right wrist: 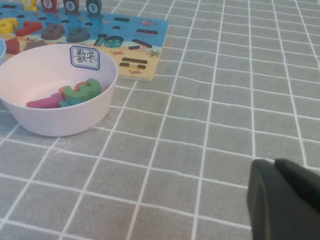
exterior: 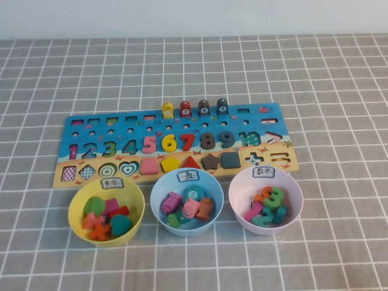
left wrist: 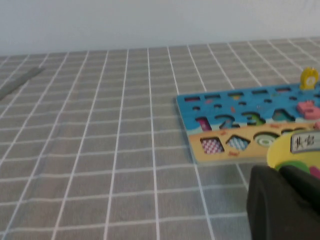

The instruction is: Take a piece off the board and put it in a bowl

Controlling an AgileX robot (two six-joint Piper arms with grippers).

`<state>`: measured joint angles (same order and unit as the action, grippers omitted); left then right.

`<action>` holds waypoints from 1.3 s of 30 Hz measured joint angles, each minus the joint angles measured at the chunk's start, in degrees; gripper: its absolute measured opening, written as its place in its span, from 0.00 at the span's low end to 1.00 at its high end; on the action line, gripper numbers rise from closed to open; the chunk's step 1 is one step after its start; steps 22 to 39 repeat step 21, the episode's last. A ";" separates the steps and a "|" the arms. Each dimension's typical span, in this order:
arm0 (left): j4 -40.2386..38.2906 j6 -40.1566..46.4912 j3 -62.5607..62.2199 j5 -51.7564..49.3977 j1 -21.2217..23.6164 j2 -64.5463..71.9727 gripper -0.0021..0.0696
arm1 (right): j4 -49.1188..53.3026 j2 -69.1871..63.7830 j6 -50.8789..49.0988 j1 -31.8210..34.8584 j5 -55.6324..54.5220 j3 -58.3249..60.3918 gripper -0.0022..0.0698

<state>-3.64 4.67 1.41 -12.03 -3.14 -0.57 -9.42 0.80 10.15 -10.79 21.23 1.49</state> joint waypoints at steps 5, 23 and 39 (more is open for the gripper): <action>0.74 0.00 0.00 -7.67 0.00 0.00 0.02 | 0.00 0.00 0.00 0.00 0.00 0.00 0.01; 1.68 0.00 0.00 -9.12 0.00 0.00 0.02 | 0.00 0.00 0.00 0.00 0.00 0.00 0.01; 1.68 0.00 0.00 -9.12 0.00 0.00 0.02 | 0.00 0.00 0.00 0.00 0.00 0.00 0.01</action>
